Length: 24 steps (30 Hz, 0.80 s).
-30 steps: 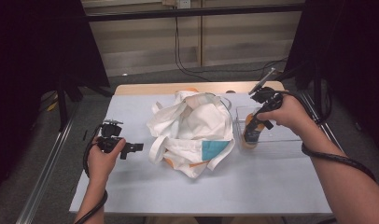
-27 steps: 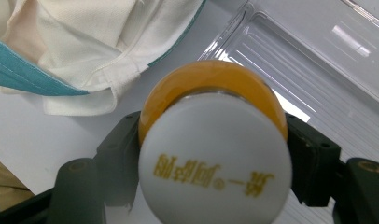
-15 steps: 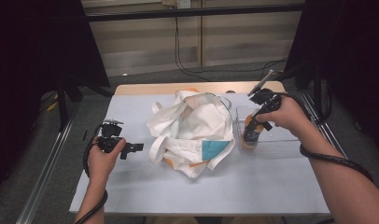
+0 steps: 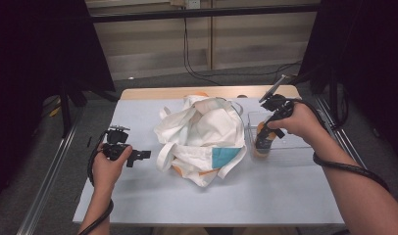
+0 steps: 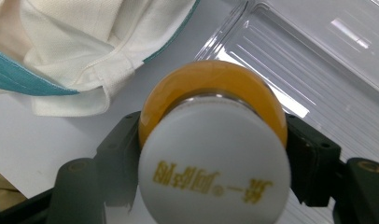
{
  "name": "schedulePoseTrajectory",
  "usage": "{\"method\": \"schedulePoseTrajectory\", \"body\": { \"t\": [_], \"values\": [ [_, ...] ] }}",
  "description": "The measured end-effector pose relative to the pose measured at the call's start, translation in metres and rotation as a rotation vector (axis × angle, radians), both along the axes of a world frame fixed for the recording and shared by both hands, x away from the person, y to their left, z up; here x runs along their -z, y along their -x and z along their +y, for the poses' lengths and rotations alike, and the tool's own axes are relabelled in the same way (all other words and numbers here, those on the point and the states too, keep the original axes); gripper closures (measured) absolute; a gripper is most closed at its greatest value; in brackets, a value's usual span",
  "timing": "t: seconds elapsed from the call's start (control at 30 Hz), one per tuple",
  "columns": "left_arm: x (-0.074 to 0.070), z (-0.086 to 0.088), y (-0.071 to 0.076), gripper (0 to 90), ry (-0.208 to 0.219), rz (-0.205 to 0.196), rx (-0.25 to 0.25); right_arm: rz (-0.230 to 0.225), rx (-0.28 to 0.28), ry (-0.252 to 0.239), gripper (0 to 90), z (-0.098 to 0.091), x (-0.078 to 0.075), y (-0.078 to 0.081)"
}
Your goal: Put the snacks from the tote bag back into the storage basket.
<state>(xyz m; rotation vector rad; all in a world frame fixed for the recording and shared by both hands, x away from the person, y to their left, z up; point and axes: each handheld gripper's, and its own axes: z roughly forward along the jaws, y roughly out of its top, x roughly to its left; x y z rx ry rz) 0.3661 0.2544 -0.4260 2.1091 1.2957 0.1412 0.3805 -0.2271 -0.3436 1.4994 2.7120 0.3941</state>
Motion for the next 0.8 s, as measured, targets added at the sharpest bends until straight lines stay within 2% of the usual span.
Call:
{"method": "schedulePoseTrajectory", "body": {
  "t": [0.8],
  "values": [
    [-0.0002, -0.0004, 0.0002, 4.9, -0.005, -0.005, -0.001, 0.009, 0.011, 0.017, 29.7, 0.0048, 0.0077, -0.0006]
  ]
}}
